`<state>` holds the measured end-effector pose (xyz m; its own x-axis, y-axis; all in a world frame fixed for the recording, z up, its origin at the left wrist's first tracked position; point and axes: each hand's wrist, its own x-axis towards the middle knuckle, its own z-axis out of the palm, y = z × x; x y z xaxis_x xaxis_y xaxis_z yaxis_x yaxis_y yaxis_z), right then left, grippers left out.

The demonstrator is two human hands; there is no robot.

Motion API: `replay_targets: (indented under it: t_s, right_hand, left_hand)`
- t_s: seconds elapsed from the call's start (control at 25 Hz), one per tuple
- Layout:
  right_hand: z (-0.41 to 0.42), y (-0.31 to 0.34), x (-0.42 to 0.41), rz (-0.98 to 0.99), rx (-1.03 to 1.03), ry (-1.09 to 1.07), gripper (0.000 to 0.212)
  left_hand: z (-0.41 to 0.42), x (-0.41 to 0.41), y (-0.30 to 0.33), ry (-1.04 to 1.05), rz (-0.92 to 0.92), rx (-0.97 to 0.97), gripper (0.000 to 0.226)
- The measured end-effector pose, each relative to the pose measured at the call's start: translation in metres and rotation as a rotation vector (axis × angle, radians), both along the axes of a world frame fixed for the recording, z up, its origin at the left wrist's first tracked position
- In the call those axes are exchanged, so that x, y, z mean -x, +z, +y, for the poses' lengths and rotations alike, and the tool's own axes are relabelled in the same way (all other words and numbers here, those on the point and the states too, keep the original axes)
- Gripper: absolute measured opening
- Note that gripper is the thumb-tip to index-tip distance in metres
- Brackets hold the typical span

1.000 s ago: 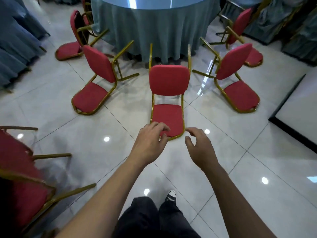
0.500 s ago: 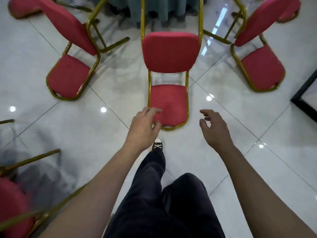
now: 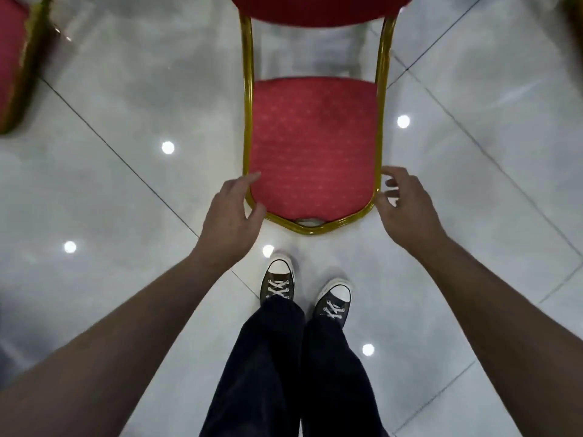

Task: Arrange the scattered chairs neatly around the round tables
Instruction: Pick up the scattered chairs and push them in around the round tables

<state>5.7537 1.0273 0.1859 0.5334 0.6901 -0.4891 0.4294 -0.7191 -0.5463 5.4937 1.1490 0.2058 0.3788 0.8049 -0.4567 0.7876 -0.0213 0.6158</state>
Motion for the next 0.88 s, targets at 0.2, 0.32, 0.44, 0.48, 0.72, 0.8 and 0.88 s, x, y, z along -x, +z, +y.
replay_targets:
  t_s: [0.2, 0.32, 0.44, 0.48, 0.72, 0.8, 0.88]
  right_hand:
    - [0.000, -0.172, -0.022, 0.055, 0.112, -0.298, 0.056]
    - [-0.005, -0.240, -0.035, 0.130, 0.186, -0.554, 0.067]
    - [0.003, -0.280, -0.046, 0.226, 0.162, -0.660, 0.059]
    - [0.007, -0.285, -0.047, 0.246, 0.152, -0.671, 0.056]
    - [-0.005, -0.229, -0.044, 0.291, 0.136, -0.700, 0.064]
    - [-0.019, -0.171, -0.039, 0.265, 0.123, -0.659, 0.060]
    - [-0.031, -0.092, -0.032, 0.243, 0.144, -0.603, 0.051]
  left_hand:
    - [0.016, -0.014, -0.173, 0.139, 0.110, 0.082, 0.049]
    - [0.033, -0.008, -0.242, 0.270, 0.176, 0.175, 0.060]
    - [0.048, -0.011, -0.274, 0.286, 0.133, 0.245, 0.080]
    - [0.049, -0.012, -0.275, 0.297, 0.101, 0.248, 0.085]
    - [0.041, -0.004, -0.216, 0.321, 0.086, 0.273, 0.084]
    - [0.032, -0.001, -0.155, 0.306, 0.143, 0.262, 0.080]
    - [0.023, 0.001, -0.078, 0.277, 0.227, 0.252, 0.075]
